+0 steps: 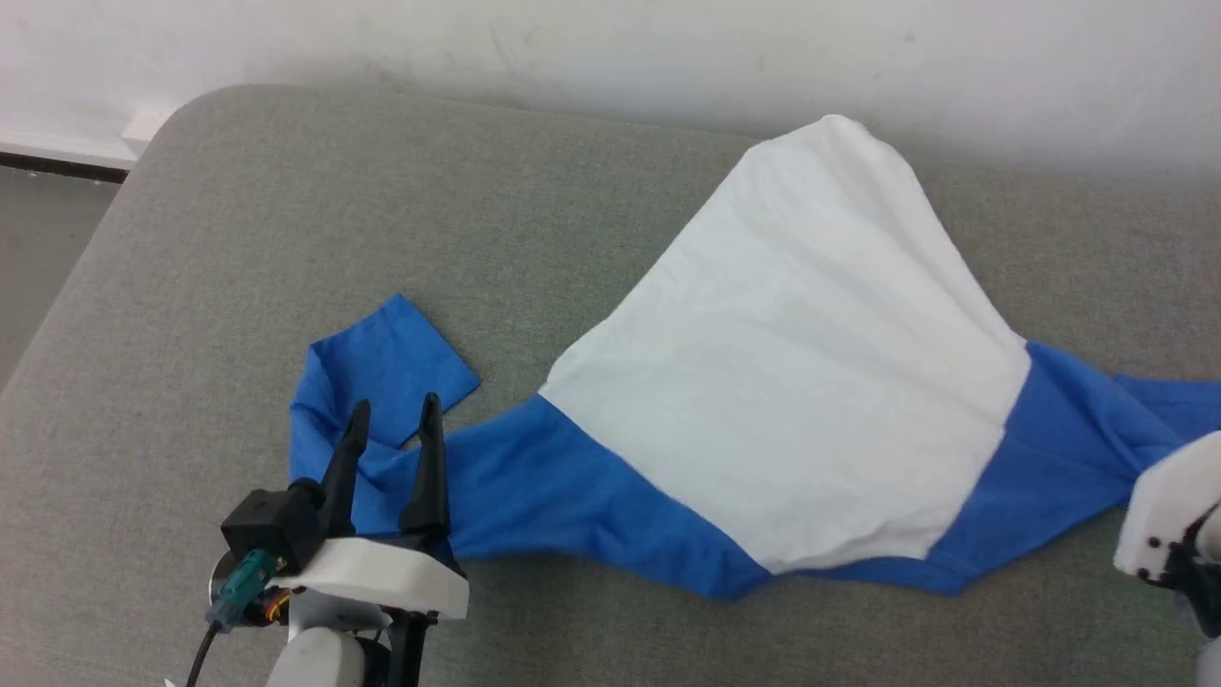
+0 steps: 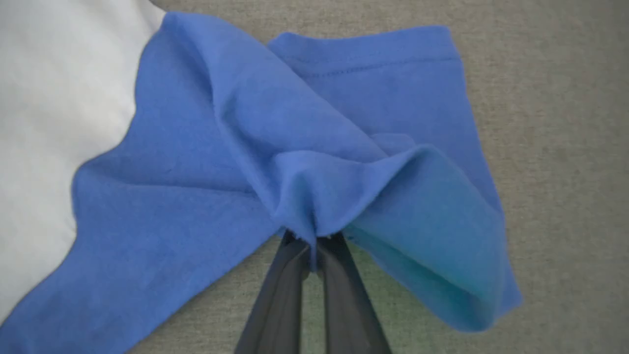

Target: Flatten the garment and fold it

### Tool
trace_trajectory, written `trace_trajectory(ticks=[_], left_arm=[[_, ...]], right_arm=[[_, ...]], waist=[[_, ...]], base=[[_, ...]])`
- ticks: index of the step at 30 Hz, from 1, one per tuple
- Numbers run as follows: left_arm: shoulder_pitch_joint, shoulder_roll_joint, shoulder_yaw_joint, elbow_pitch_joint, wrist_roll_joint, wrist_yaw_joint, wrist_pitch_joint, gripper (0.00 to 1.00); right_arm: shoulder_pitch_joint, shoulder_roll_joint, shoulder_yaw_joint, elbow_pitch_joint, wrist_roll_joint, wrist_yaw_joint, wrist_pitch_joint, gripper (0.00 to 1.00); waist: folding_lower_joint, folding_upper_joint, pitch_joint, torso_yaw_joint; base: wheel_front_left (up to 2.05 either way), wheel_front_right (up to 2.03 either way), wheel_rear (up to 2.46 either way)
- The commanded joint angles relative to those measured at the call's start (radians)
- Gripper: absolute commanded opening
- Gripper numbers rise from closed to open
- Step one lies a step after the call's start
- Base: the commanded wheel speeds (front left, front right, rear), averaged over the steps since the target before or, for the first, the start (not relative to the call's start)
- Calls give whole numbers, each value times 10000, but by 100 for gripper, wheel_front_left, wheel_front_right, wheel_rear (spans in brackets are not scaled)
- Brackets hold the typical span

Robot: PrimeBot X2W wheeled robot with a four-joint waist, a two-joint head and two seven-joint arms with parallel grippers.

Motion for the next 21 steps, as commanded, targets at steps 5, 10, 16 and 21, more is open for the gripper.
trace_trajectory(ticks=[5, 10, 16, 21], left_arm=[[-162, -17, 84, 96, 43, -13, -47, 100], [-89, -13, 119, 242, 60, -54, -47, 100], [-46, 39, 105, 426, 38, -75, -47, 100], [90, 31, 58, 384, -127, -27, 21, 100]], right_arm=[[-336, 25, -670, -35, -295, -21, -304, 0], [-262, 198, -738, -33, -5, -21, -775, 100], [652, 368, -947, -1046, 1636, -21, -1823, 100], [2012, 373, -339, -1375, 2969, -21, -2552, 100]], waist=[[-1, 0, -7, -52], [-1, 0, -189, -157], [-1, 0, -473, -211], [-1, 0, -603, -303]], base=[[0, 0, 0], [0, 0, 0], [0, 0, 0], [0, 0, 0]])
